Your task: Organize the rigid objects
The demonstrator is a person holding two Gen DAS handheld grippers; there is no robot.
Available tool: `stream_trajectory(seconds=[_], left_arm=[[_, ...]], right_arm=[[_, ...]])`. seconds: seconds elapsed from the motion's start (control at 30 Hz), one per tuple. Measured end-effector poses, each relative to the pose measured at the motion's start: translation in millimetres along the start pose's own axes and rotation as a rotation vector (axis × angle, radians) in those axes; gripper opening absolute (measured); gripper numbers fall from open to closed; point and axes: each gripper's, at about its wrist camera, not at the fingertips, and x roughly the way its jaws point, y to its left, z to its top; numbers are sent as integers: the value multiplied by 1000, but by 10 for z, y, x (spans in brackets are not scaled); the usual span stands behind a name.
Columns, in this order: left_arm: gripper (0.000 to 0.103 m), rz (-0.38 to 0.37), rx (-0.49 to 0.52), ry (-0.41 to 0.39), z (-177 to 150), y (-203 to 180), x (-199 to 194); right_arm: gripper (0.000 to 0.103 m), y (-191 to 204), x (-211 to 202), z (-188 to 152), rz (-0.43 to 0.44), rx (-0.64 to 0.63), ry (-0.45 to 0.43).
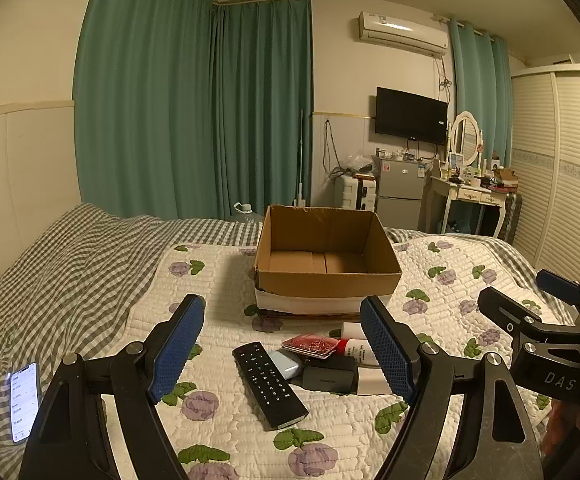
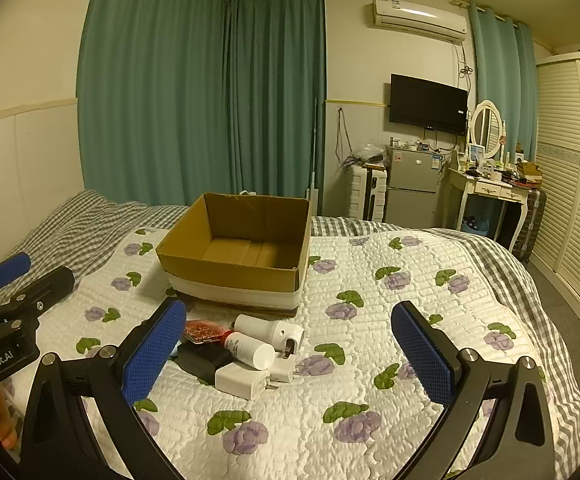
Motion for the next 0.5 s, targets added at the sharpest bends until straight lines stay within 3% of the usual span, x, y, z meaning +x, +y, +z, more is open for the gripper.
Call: stream_trajectory(seconds=[0.5], left_arm=[[83,4,0,0,-8,18,22]], right_arm=[[103,28,15,-20,7,-3,4]])
